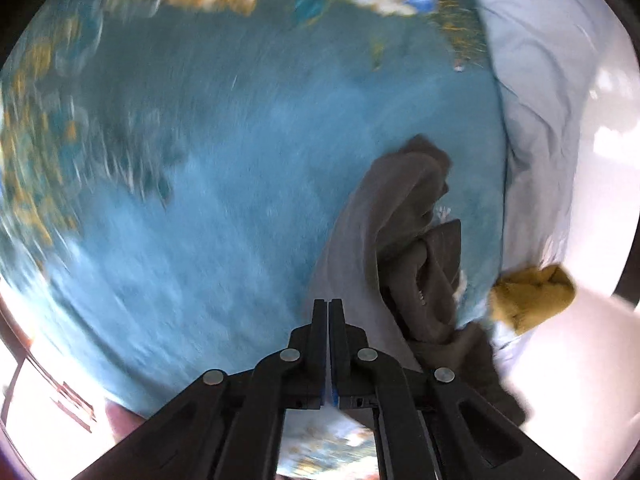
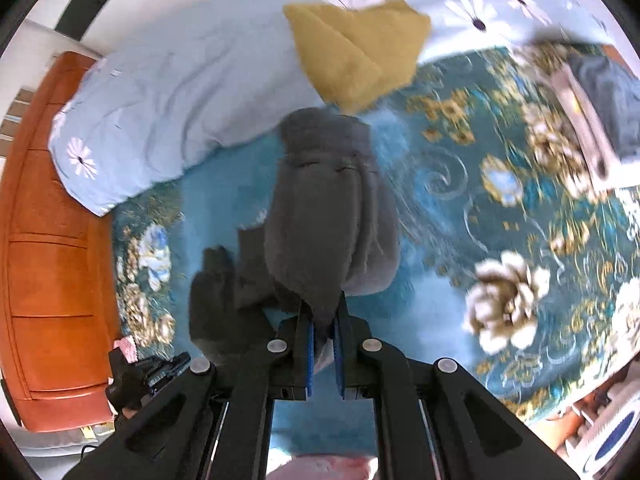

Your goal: Fold clothes

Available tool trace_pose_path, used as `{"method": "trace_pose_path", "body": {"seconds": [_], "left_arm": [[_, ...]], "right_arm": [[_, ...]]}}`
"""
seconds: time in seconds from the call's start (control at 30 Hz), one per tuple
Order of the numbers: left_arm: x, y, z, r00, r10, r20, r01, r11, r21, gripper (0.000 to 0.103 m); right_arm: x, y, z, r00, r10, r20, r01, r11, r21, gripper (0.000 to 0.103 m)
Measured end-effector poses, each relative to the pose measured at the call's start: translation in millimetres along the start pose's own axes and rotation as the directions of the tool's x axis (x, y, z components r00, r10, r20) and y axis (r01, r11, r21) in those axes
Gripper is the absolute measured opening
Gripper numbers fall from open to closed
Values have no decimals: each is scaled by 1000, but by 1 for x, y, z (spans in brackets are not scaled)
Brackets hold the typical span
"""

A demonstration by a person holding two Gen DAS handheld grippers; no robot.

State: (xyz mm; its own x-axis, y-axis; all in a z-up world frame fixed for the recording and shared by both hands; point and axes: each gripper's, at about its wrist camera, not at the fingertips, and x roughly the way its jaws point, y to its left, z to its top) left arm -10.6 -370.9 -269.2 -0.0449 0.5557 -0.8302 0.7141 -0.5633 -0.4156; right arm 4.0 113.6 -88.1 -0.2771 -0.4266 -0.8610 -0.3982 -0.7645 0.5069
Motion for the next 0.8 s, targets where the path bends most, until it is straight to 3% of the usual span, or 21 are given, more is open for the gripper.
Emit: {"method": "trace_pose_path", "body": {"seconds": [0.03,0.07,0.1,0.27,0.33,0.4,0.47,0.57,0.67,0.73,0.8], "left_arm": [[2,1,2,1000,-13,-3,13,1000,-25,21],[4,0,3,1000,-11,6,11,999,-34,46],[6,-4,5,1000,-6,12,6,999,-33,60],[28,-33,12,998,61,-6,-60,996,65,60],[39,-42,8,991,134,-11,-131,983,126,55],[47,-44,3,977,211,-8,-207,964,165,13],[51,-39,0,970,240,-18,-234,959,162,5],[35,-43,1,987,163,-9,-161,979,123,4],[1,-82,1,999,15,44,-23,981,193,4],[-34,-119,-5,990,-114,84,88,959,270,4],[-69,-152,-15,963,-248,108,198,918,343,4]], "right_arm": [[3,-4,-4,1000,-7,-12,7,1000,4,8],[4,-6,-6,1000,-13,-18,13,1000,5,8],[5,-8,-9,1000,-19,-24,19,1000,6,8],[3,-17,-16,999,-37,-30,37,999,25,7],[1,-21,-18,999,-40,-29,41,998,38,7],[-2,-20,-19,999,-39,-24,40,998,41,7],[-3,-18,-19,999,-31,-20,32,999,37,7],[-4,-15,-17,1000,-17,-9,17,999,37,7],[-8,-19,-9,1000,4,18,-5,999,53,7],[-17,-27,4,998,33,62,-38,995,91,7],[-29,-30,15,992,60,110,-72,990,118,7]]}}
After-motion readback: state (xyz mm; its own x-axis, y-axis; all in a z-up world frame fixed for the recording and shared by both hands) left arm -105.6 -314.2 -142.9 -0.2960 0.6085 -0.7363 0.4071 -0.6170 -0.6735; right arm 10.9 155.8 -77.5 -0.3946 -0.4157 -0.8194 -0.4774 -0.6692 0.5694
